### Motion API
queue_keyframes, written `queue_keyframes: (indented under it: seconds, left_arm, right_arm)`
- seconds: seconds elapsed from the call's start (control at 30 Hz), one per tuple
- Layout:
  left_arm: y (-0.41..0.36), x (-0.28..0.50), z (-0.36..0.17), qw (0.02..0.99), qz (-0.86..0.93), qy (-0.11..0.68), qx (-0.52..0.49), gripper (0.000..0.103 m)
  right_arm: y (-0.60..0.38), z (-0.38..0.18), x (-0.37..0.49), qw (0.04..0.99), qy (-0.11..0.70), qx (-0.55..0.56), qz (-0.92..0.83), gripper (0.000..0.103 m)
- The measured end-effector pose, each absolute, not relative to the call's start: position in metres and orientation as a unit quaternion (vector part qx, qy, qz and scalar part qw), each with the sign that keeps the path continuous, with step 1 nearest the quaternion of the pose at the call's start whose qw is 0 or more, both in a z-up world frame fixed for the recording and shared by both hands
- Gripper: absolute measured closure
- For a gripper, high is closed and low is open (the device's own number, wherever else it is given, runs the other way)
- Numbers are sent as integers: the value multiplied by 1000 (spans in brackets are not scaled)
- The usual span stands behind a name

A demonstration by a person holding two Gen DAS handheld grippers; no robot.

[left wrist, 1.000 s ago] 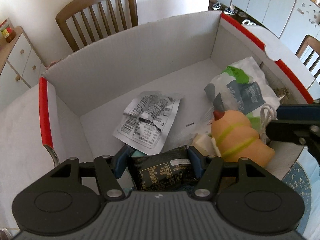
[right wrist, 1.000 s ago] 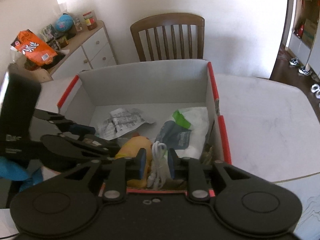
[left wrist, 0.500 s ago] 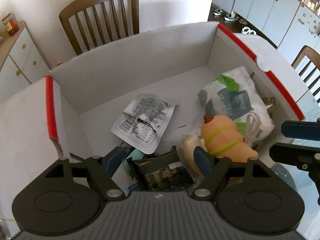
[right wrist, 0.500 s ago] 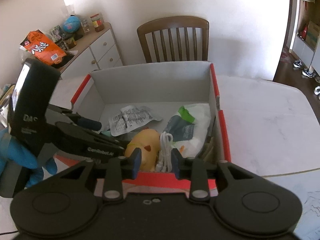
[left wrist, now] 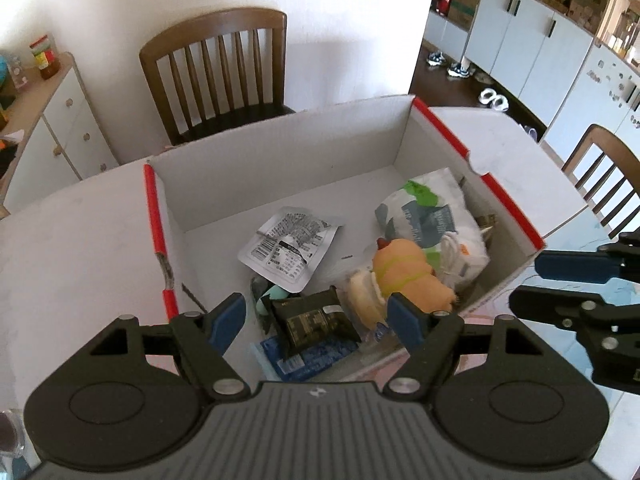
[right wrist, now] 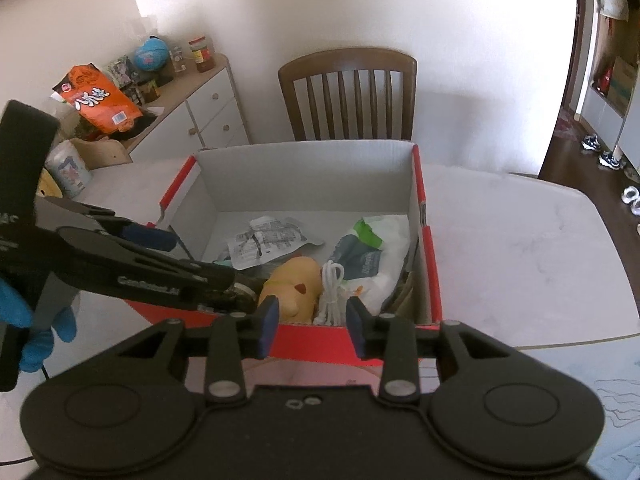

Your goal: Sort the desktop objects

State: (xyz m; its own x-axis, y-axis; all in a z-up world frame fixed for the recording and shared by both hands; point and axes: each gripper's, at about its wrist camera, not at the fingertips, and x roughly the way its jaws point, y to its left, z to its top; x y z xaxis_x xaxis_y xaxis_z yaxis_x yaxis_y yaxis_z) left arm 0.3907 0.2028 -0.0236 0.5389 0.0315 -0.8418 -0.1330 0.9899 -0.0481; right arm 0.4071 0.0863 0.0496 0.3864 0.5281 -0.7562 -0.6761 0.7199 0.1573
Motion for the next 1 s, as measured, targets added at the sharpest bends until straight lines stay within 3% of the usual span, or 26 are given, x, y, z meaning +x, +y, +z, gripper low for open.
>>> queue_keyframes:
  seconds: [0.3,0.37,1.0]
  left_arm:
    - [191,361,-5,883,51,463,-58,25]
    - [188,355,-1,885,51,459,-57,19]
    - [177,302,18,896,58,429,-95,19]
  right_arm:
    - [75,59,394,829,409,-93,372,60]
    - [74,61,392,829,406,-95,373,57]
    - [57,71,369,834,376,-109,390,41]
